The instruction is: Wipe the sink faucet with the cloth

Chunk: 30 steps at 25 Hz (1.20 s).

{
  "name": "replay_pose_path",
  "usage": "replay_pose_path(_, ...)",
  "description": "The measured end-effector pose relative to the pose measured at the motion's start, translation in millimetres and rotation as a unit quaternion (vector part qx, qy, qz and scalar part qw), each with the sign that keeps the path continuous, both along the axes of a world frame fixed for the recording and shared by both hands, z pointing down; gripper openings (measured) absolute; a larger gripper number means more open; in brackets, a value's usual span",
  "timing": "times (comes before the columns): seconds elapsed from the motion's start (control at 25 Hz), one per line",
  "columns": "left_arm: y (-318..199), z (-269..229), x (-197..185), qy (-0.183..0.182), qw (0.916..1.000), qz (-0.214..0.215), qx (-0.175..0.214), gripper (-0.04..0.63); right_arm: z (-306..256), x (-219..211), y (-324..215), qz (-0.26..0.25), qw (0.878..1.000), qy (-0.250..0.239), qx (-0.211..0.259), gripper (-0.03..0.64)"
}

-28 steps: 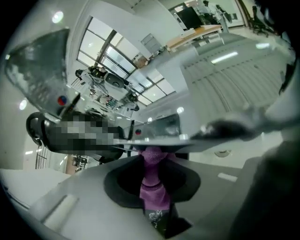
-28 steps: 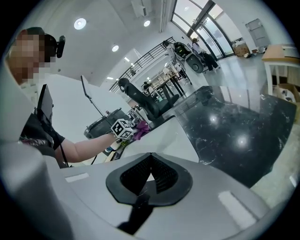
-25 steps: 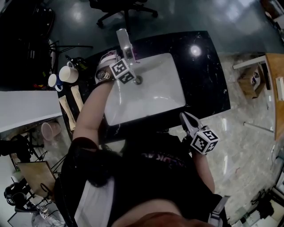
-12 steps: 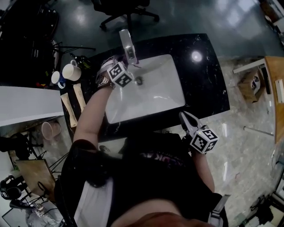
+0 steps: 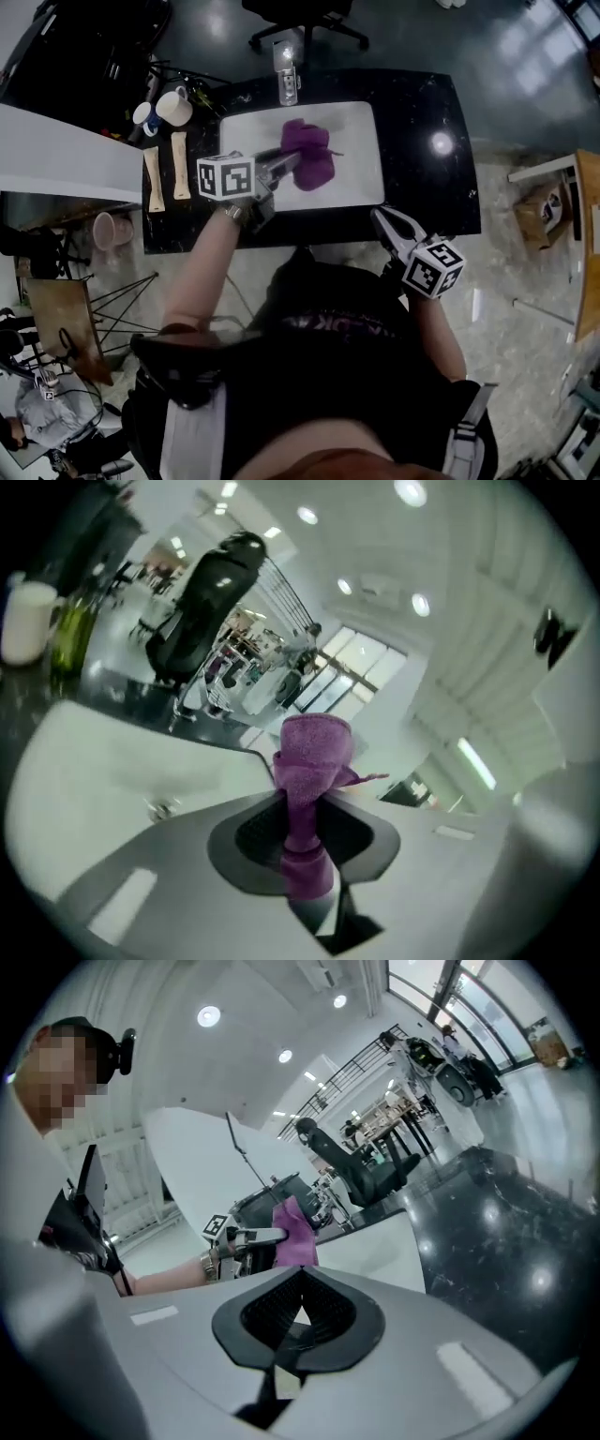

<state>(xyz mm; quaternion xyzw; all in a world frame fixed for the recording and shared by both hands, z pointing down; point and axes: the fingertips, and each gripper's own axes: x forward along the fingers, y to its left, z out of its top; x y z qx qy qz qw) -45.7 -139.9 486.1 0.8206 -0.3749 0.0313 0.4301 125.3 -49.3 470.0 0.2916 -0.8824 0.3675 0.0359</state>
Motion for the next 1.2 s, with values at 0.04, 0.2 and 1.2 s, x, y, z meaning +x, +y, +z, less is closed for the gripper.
replay_pose_path(0.04,12,-12,12,0.071,0.9973,-0.017,-0.013,0.077,-7,-1,4,-0.015,1.0,0.001,0.015,0.011)
replay_pose_path(0.2,55,-28,46,0.201,0.9766,-0.067,-0.037,0.077,-39,-10,20,-0.064,0.994,0.02,0.084,0.012)
replay_pose_path(1.2,158,-23,66,0.214,0.9715,-0.074,-0.069,0.123,10,-88,91,-0.136,0.949,0.24,0.152,0.104)
